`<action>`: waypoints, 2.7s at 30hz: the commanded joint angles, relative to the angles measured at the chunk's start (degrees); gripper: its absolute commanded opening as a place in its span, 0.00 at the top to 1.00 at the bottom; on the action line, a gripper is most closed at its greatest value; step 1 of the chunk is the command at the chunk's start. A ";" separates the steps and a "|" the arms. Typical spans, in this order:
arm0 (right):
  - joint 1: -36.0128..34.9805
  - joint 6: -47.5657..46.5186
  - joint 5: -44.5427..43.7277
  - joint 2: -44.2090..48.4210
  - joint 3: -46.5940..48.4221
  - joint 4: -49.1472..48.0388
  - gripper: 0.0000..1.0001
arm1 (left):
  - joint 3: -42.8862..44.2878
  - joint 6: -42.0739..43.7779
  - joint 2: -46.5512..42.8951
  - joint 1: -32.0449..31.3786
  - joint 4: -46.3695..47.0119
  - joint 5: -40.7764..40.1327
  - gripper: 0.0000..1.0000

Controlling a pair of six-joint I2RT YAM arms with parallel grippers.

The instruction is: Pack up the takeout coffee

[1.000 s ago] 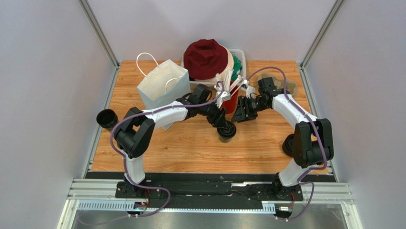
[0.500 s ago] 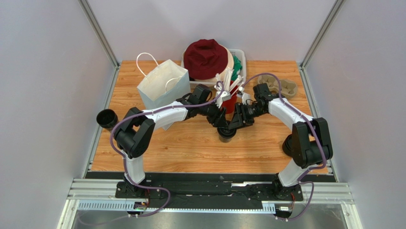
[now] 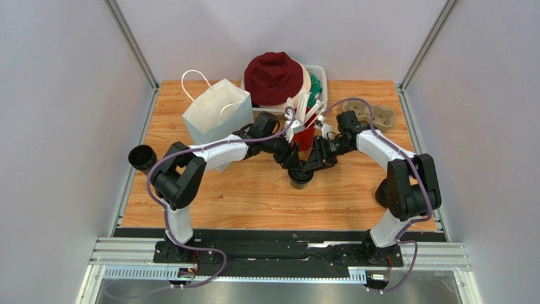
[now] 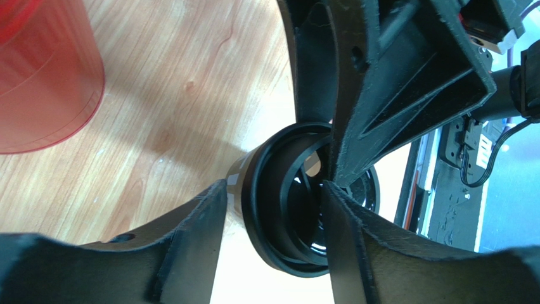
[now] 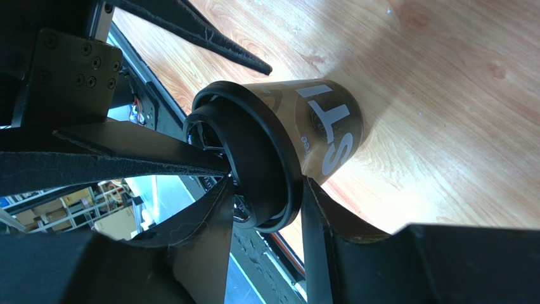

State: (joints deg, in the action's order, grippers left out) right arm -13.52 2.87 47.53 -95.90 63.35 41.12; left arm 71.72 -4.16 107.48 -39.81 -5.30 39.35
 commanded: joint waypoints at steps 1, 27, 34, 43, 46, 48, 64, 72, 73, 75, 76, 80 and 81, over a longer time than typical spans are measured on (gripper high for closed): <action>-1.33 -1.47 -2.35 -2.36 -1.21 -2.72 0.68 | -2.74 4.78 3.09 1.22 -8.32 -8.60 0.33; -6.25 1.08 -12.46 -2.89 6.43 2.29 0.68 | -6.15 -5.33 -0.43 1.84 1.43 -0.06 0.23; -7.66 1.17 -10.27 -3.51 7.22 2.65 0.65 | -7.12 -6.03 -0.25 1.93 3.80 -0.59 0.23; -6.70 1.70 -8.86 -5.88 10.21 3.17 0.62 | -8.00 -6.56 -0.52 1.93 5.04 -0.50 0.25; -6.00 1.61 -7.80 -5.79 10.65 3.35 0.61 | -8.09 -6.30 -0.61 1.84 5.04 -0.77 0.25; -5.73 1.61 -6.22 -5.27 10.74 3.26 0.60 | -8.27 -6.21 -0.69 1.93 5.04 -0.77 0.25; -6.08 3.19 -7.17 -4.39 9.07 1.42 0.66 | -8.71 -5.24 -1.22 1.84 6.71 0.46 0.24; -6.96 3.19 -9.38 -4.21 8.63 0.80 0.71 | -7.48 -5.85 -4.21 1.84 7.06 3.01 0.11; -7.22 3.19 -9.73 -4.12 8.63 0.80 0.71 | -7.30 -6.20 -4.73 1.84 7.06 3.18 0.11; -7.22 2.93 -9.82 -4.04 8.46 0.89 0.71 | -7.04 -6.29 -5.09 1.84 7.23 3.27 0.10; -7.31 2.93 -10.00 -3.95 8.45 0.89 0.71 | -6.86 -6.64 -5.35 1.84 7.41 3.19 0.09; -7.40 2.66 -10.26 -3.60 8.02 0.97 0.71 | -6.25 -7.87 -6.14 2.11 7.50 3.45 0.09; -7.49 2.40 -10.35 -3.51 8.01 1.06 0.71 | -6.16 -8.31 -6.58 2.19 7.41 3.54 0.09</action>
State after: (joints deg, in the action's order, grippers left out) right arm -19.59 5.34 40.62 -100.09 72.27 45.56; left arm 64.77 -11.84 104.14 -36.77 1.10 41.67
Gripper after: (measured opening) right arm 0.383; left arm 0.906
